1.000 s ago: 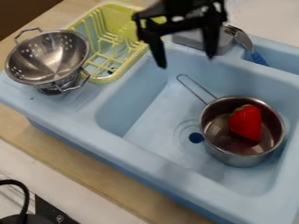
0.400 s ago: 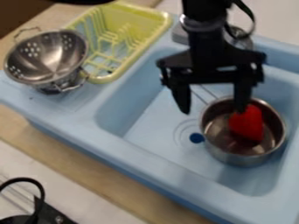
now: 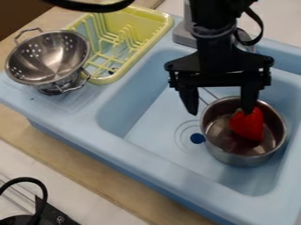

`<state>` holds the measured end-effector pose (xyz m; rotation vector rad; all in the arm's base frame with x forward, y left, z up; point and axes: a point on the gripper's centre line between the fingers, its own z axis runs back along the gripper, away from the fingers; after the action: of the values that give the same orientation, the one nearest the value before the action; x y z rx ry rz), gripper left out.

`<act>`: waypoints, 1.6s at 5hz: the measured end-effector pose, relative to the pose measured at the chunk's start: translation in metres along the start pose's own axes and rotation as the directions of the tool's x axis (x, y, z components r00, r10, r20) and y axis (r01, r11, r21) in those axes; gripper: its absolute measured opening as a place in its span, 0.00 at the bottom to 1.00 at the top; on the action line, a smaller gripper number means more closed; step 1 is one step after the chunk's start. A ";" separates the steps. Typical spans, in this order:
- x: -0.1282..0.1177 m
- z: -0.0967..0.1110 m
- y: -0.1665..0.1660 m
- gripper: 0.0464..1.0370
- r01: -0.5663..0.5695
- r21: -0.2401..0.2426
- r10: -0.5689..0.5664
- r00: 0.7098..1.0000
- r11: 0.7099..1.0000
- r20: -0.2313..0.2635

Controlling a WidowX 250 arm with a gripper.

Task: Moved the fruit out of the silver pot into a bucket

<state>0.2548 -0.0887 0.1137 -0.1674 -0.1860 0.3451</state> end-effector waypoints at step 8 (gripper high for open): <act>0.004 -0.045 -0.023 0.96 0.220 0.002 -0.220 0.975 0.975 -0.014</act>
<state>0.2754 -0.1141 0.0752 -0.1438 -0.1888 0.1236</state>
